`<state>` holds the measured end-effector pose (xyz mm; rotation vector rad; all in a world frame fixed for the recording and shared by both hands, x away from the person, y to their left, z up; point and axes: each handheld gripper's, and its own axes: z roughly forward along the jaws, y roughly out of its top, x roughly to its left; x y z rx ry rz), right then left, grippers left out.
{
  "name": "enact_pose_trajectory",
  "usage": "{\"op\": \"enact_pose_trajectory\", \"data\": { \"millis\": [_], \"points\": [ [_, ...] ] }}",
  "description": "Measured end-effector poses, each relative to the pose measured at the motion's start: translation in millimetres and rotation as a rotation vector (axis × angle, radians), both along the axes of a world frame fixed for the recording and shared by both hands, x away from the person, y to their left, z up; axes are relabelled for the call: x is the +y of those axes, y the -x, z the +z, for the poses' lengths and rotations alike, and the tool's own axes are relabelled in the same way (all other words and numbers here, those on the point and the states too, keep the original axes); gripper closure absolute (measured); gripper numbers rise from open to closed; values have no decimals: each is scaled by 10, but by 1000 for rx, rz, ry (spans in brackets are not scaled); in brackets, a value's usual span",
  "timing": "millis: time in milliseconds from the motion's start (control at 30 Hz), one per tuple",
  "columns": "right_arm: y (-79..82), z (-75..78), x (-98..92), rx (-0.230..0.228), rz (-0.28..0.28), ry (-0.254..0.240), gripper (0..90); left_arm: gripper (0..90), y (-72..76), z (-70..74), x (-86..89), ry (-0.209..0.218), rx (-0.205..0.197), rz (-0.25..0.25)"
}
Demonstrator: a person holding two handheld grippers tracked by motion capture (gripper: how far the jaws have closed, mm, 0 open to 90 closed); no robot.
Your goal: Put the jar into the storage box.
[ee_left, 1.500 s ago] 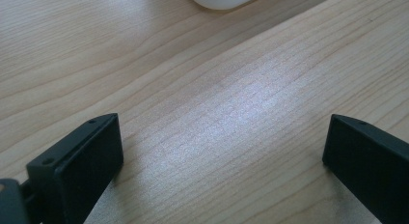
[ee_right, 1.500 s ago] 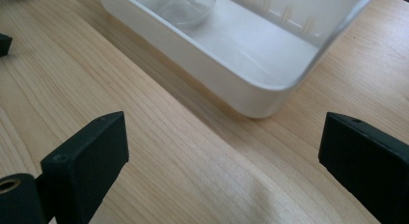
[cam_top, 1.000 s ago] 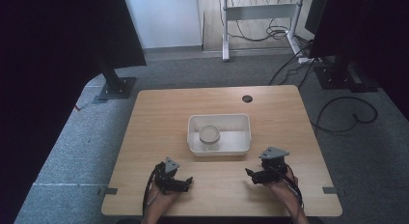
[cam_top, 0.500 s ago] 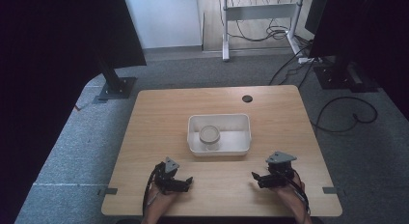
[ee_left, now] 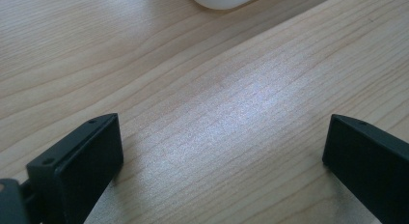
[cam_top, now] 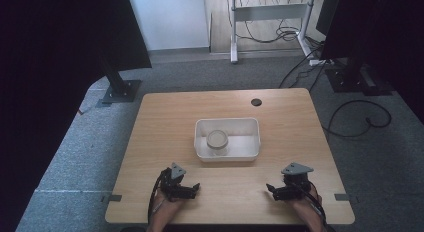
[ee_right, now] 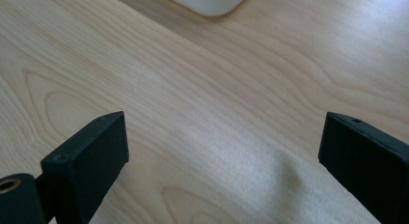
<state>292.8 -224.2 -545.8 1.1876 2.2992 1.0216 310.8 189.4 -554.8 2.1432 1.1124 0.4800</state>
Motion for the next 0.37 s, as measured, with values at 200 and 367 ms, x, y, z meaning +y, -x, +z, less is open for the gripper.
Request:
{"op": "enact_pose_trajectory", "data": {
  "millis": [200,367],
  "points": [
    [61,-63,-50,24,-9,8,33,2,0,0,0,0,0,1],
    [100,-106,-82,39,-16,12,33,2,0,1,2,-3,1,-1]
  ]
}}
